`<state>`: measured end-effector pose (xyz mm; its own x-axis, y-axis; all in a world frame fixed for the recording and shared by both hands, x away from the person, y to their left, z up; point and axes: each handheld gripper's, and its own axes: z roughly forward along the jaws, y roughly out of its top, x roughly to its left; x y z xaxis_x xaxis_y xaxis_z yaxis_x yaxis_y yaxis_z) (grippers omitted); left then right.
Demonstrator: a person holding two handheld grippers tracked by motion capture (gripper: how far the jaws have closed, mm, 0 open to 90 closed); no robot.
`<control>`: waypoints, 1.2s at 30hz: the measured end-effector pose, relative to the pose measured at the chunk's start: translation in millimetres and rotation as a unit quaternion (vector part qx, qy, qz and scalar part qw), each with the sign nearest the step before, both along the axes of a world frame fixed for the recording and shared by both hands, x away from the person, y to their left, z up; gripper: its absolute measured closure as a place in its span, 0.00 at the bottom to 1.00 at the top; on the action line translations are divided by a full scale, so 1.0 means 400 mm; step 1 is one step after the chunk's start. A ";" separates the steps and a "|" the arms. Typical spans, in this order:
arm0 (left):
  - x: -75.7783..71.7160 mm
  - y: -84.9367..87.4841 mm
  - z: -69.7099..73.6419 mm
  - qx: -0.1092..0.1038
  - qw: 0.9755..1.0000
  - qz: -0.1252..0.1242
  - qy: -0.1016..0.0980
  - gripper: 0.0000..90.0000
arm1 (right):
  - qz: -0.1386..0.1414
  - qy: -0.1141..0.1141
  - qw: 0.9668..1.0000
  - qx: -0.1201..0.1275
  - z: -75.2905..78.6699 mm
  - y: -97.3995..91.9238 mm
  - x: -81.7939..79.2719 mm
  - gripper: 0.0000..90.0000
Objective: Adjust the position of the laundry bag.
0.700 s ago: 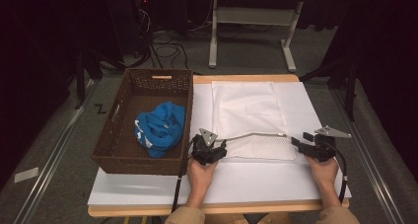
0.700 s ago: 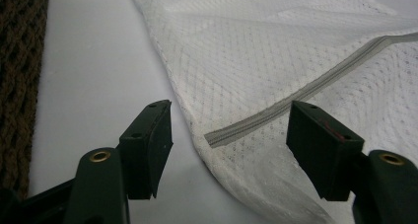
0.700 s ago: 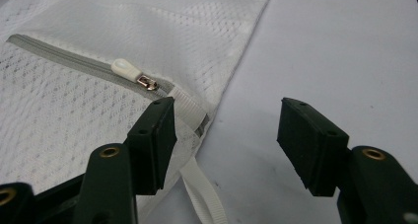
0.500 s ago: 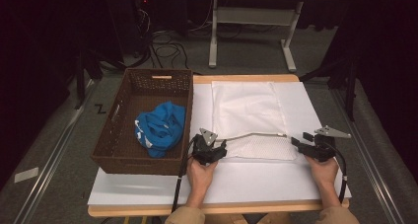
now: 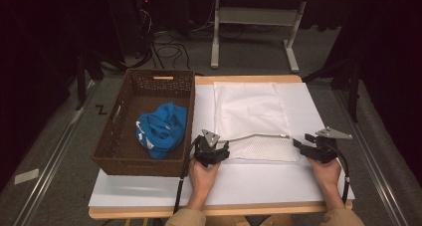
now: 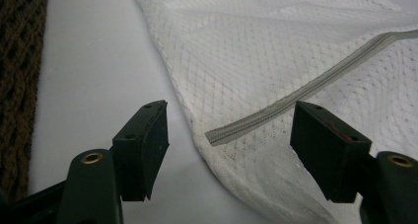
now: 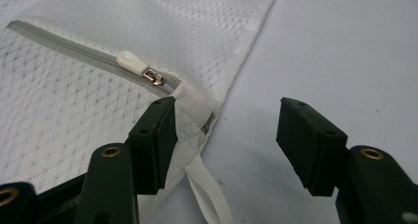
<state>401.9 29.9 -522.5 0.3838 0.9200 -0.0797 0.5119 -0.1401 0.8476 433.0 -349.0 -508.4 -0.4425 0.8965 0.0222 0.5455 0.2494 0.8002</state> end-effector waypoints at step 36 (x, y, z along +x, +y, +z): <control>0.000 -0.021 0.029 0.020 0.997 -0.040 0.063 0.39 | 0.045 0.035 0.998 -0.018 0.019 0.061 -0.004 0.50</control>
<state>401.8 21.4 -511.0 0.4449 0.8905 -0.0959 0.6000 -0.2168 0.7700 431.2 -324.5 -500.8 -0.5205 0.8535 0.0231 0.5728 0.3290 0.7507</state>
